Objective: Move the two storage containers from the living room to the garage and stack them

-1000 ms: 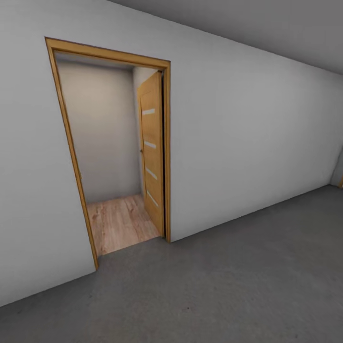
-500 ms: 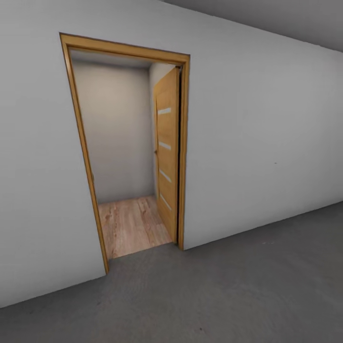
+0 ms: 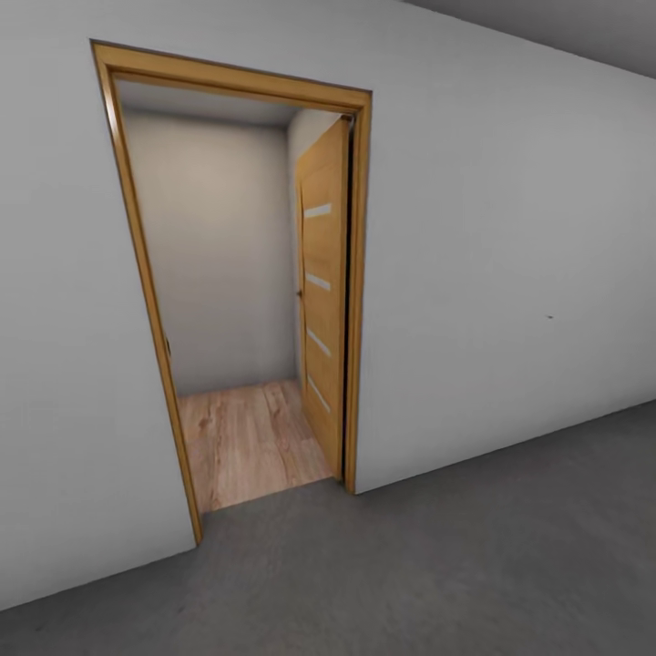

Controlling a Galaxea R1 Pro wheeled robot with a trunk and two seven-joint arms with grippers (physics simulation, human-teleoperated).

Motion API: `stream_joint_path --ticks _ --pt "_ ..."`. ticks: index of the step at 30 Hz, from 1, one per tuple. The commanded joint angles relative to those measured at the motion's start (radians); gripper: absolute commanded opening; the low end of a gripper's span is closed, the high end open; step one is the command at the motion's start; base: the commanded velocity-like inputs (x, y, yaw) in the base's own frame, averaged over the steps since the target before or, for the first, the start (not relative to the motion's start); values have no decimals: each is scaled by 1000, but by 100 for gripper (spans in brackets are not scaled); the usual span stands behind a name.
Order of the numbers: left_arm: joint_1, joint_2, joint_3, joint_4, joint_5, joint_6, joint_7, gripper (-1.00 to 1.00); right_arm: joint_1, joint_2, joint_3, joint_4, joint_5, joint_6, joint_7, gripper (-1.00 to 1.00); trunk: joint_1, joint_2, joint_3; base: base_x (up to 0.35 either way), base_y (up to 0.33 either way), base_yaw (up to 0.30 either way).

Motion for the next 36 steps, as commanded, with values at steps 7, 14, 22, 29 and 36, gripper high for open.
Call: stream_joint_path --ticks 7,14,22,29,36 --pt "-1 0 -8 0 8 -3 2 100 -1 1 10 3 -7 -4 5 100 1 -1 -1 323 0 0" --pt "-1 -2 -8 1 11 -4 2 100 -1 0 10 3 -6 -3 4 100 1 -1 -1 323 0 0" --pt "-1 -2 -8 1 11 -5 2 100 -1 1 8 3 -8 -3 3 100 1 -1 -1 323 -20 0" --pt "-1 -2 -8 1 11 -5 2 100 -1 2 8 3 -8 -4 3 100 1 -1 -1 323 -86 0" --pt "-1 -2 -8 2 11 -5 2 100 -1 3 8 3 -8 -6 3 100 1 -1 -1 323 -92 0"
